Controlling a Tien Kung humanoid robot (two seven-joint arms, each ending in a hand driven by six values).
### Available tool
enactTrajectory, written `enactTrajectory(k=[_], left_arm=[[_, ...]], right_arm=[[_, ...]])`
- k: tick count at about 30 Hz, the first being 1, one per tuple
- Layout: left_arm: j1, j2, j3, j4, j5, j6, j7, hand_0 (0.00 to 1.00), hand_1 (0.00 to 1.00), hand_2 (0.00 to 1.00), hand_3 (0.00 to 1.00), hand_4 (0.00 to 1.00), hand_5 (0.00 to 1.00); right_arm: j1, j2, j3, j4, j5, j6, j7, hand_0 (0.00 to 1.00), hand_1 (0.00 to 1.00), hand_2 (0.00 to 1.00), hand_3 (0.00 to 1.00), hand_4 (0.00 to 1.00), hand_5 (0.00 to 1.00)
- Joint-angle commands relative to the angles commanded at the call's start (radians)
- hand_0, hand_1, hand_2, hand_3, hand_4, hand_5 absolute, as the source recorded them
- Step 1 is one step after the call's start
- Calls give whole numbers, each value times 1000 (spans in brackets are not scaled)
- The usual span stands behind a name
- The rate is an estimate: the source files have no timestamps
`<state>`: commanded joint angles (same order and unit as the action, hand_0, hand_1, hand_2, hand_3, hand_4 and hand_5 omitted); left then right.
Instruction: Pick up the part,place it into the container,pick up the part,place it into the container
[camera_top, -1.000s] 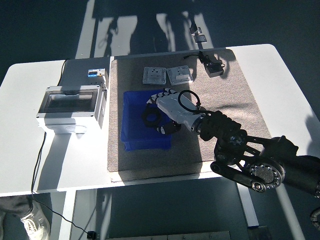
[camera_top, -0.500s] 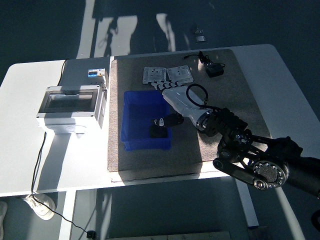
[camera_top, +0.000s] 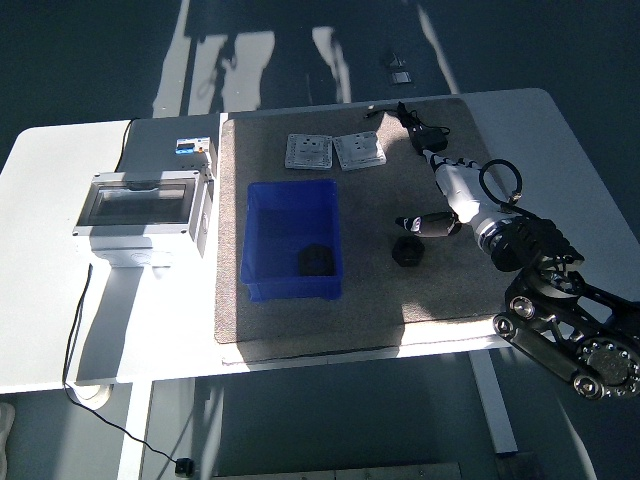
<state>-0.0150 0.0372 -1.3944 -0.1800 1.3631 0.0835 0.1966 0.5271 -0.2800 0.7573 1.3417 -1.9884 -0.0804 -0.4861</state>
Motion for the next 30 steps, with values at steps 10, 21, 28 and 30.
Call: enactTrajectory(k=[10,21,28,30], left_arm=[[-3,3,-1,0,2,1,0,698,629,619,665,655,637],[-5,2,-3,0,10,0,4,698,628,620,665,658,637],[-7,2,-6,0,20,-2,7,699,628,620,664,659,635],[-8,3,-7,0,22,-2,6,699,628,620,664,659,635]], right_arm=[[17,4,-56,-37,36,70,-15,982,730,867,920,874,428],[42,15,-111,-80,74,109,-11,979,682,821,877,885,423],[52,24,-143,-102,69,112,-15,961,594,767,809,883,425],[53,25,-153,-106,69,105,-14,961,594,767,809,883,425]])
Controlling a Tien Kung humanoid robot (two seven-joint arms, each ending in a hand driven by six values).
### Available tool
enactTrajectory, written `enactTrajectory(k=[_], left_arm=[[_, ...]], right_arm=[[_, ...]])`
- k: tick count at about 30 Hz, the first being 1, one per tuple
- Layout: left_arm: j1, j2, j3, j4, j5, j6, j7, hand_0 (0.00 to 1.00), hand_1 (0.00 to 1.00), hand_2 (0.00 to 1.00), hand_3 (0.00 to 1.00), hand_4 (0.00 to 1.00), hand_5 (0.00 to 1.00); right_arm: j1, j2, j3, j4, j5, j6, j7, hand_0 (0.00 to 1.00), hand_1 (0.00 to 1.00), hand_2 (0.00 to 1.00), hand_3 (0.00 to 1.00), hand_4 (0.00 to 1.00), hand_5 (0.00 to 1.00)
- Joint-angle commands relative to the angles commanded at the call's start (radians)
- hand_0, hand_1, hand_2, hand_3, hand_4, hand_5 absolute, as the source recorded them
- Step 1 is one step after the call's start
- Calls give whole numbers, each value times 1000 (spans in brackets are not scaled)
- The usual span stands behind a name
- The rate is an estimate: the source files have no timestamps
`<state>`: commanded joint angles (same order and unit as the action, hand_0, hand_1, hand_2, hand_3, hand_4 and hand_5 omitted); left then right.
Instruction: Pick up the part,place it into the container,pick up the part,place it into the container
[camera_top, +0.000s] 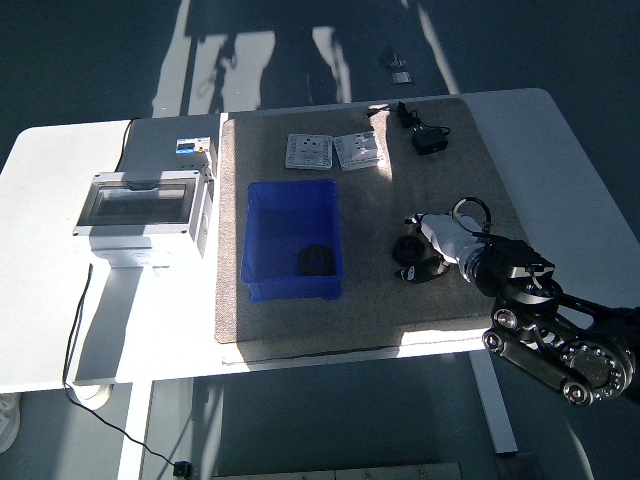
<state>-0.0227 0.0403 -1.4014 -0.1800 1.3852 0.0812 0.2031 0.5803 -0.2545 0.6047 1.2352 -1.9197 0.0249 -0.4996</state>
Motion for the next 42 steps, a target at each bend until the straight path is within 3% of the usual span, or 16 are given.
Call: enactTrajectory(k=[1,6,7,12,13,17,23,28,34,37,38,42], left_arm=[[0,0,-1,0,1,0,0,699,628,620,664,659,636],[-1,1,-3,0,8,-2,1,699,628,620,664,659,636],[-1,2,-4,0,9,-2,1,699,627,620,663,660,635],[-1,2,-7,0,14,-3,1,699,627,620,663,660,635],[-2,2,-7,0,15,-3,1,699,627,620,662,660,632],[-2,4,-8,0,16,-3,2,699,627,620,662,660,632],[1,7,-10,0,18,-3,2,699,627,620,661,655,628],[1,10,-16,0,29,-4,2,698,627,620,660,655,628],[-8,12,-15,0,29,0,-3,698,628,620,660,655,625],[-8,12,-16,0,28,2,-6,698,628,620,660,655,625],[-9,12,-17,0,29,2,-6,698,627,618,658,655,624],[-10,12,-23,0,36,1,-7,698,627,618,658,655,624]], right_arm=[[1,1,-5,-2,0,-4,2,867,448,617,670,611,191],[2,4,-22,-11,-13,-24,10,867,448,617,670,611,191],[2,4,-24,-13,-19,-31,13,820,399,462,610,496,132],[2,4,-33,-21,-53,-63,27,820,399,462,610,496,132],[2,4,-34,-23,-60,-72,32,767,364,383,550,403,58],[4,0,-27,-21,-87,-128,64,767,364,383,550,403,58],[41,-5,-33,31,-42,-255,164,723,335,373,549,388,41],[121,35,-118,42,61,-357,272,718,331,376,554,350,5],[199,82,-238,-28,115,-320,303,719,353,409,561,357,18],[202,91,-250,-40,118,-291,294,719,353,409,561,357,18],[202,93,-253,-42,118,-279,289,745,382,479,582,383,69],[201,100,-259,-46,112,-242,272,745,382,479,582,383,69]])
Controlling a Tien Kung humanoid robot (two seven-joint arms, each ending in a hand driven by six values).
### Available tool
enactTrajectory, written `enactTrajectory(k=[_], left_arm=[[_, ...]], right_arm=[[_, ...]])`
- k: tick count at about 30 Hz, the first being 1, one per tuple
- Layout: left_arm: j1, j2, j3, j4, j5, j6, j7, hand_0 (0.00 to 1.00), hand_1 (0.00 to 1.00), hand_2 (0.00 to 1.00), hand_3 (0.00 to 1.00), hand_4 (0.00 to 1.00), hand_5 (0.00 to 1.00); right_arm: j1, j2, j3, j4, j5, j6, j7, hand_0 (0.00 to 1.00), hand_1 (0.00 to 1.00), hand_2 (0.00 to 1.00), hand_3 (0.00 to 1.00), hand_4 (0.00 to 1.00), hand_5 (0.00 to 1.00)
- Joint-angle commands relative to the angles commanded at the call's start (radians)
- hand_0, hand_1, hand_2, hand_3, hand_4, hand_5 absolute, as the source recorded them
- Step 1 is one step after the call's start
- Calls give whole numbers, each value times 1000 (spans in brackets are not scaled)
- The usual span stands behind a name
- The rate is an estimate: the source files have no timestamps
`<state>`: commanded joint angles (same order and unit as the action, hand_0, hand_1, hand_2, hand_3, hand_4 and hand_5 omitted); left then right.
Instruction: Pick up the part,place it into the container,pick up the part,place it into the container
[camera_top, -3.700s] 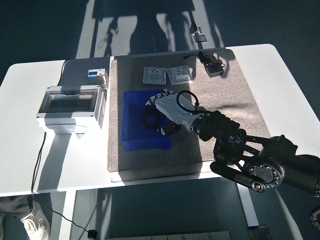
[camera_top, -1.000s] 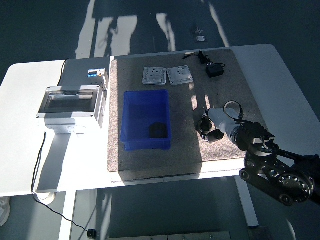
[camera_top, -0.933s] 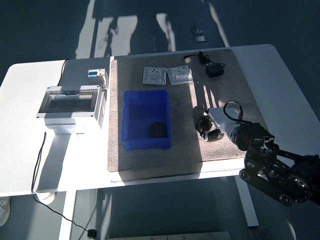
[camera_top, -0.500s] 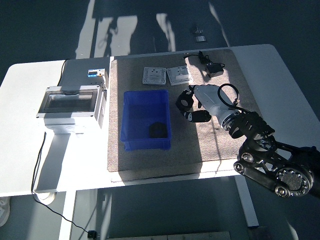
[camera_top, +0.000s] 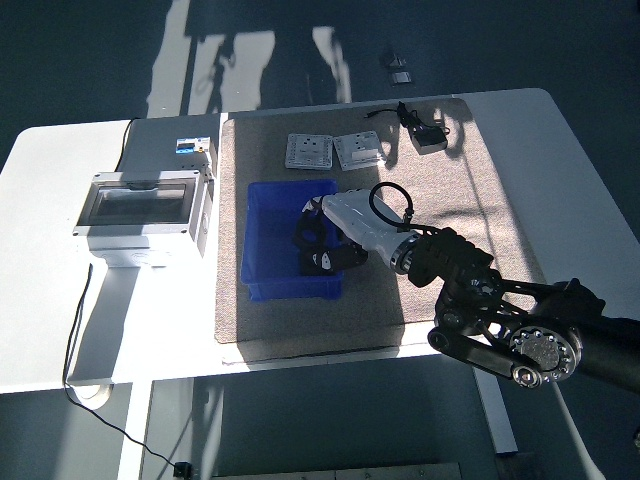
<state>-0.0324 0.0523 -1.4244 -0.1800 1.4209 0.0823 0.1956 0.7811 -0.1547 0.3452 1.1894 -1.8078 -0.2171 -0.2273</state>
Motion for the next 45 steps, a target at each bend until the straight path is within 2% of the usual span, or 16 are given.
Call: enactTrajectory(k=[1,2,7,8,13,14,19,20,37,38,43,44,45], left_arm=[[0,0,-3,0,3,-1,-1,698,627,618,658,655,624],[0,0,-6,0,6,-2,-1,697,628,618,657,655,622],[1,1,-15,0,14,-4,-4,697,628,618,657,655,622],[1,1,-15,0,14,-4,-5,697,627,617,658,655,621],[0,1,-15,0,13,-3,-7,697,627,617,658,655,621],[0,1,-15,0,14,-3,-7,697,627,617,658,656,622],[0,2,-15,0,15,-4,-6,697,627,617,658,656,622],[0,2,-15,0,15,-4,-6,697,627,616,657,658,623],[0,2,-2,0,5,0,-3,696,627,614,657,660,627],[0,2,-2,0,5,0,-3,696,626,614,657,660,630],[-1,3,0,0,4,0,-2,696,626,614,657,660,630],[-1,3,1,0,4,0,-2,697,626,614,659,661,632],[-1,3,1,0,3,0,-2,697,626,614,659,661,632]], right_arm=[[0,2,-1,0,-2,3,-1,745,382,479,582,383,69],[0,3,-2,-1,-3,4,-1,781,430,581,603,546,296],[0,7,-5,-2,-9,8,-2,781,430,581,603,546,296],[-1,8,-5,-2,-10,9,-3,829,641,695,652,566,325],[-1,9,-6,3,-24,22,-14,829,641,695,652,566,325],[-1,9,-6,5,-30,27,-17,926,788,803,704,617,370],[2,8,-3,17,-72,49,-35,926,788,803,704,617,370],[2,8,-2,18,-78,51,-37,989,817,829,719,655,409],[9,3,-4,30,-100,65,-54,998,859,857,748,684,423],[9,3,-4,30,-100,66,-55,998,918,898,859,697,430],[10,3,0,29,-106,70,-60,998,918,898,859,697,430],[10,3,0,29,-108,70,-61,998,988,953,915,721,440],[10,3,1,29,-111,69,-62,998,988,953,915,721,440]])
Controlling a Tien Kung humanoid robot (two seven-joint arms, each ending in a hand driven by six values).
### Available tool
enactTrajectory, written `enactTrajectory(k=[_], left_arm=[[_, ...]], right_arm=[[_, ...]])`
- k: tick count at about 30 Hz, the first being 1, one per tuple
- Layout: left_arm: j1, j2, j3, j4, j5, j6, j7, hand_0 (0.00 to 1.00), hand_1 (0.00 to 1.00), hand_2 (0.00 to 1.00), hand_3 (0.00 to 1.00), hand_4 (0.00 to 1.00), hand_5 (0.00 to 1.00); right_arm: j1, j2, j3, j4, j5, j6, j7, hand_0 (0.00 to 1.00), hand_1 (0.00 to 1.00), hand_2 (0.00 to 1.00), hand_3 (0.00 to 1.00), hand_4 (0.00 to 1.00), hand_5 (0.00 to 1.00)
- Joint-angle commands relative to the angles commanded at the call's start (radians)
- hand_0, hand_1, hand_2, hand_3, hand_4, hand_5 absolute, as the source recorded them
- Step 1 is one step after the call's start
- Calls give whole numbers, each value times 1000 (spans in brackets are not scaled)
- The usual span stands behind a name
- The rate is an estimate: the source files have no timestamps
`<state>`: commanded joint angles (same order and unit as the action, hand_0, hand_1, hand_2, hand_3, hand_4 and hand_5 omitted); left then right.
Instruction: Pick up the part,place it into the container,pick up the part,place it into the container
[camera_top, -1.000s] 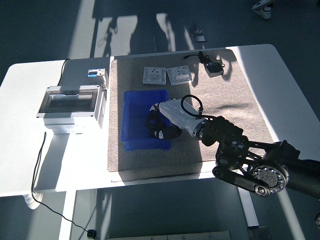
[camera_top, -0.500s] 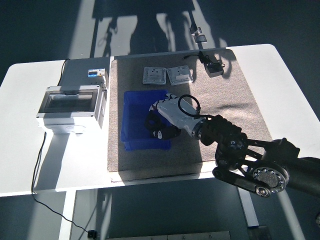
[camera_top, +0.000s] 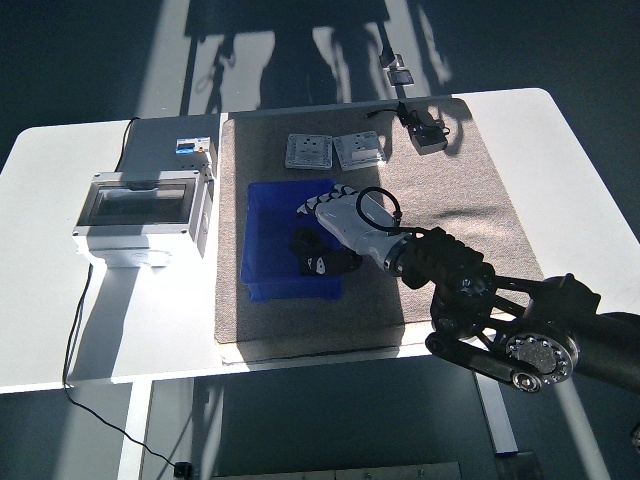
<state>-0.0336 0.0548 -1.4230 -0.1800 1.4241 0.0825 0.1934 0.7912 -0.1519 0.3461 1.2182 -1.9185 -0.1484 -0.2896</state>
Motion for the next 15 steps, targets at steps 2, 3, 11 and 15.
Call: enactTrajectory(k=[2,3,11,15], left_arm=[[0,0,1,0,-1,0,0,697,626,614,659,661,632],[0,0,1,0,-1,-1,1,697,626,614,659,661,632],[2,-1,3,0,-4,-1,3,696,627,617,661,660,635],[0,-2,3,0,-1,0,3,696,627,617,661,660,635]], right_arm=[[0,0,2,0,-8,-3,-4,998,988,953,915,721,440],[0,0,3,0,-11,-4,-6,998,988,953,915,721,440],[-9,-9,52,5,-23,-103,1,998,998,998,976,869,505],[-58,-45,145,36,46,-190,39,998,998,998,976,869,505]])
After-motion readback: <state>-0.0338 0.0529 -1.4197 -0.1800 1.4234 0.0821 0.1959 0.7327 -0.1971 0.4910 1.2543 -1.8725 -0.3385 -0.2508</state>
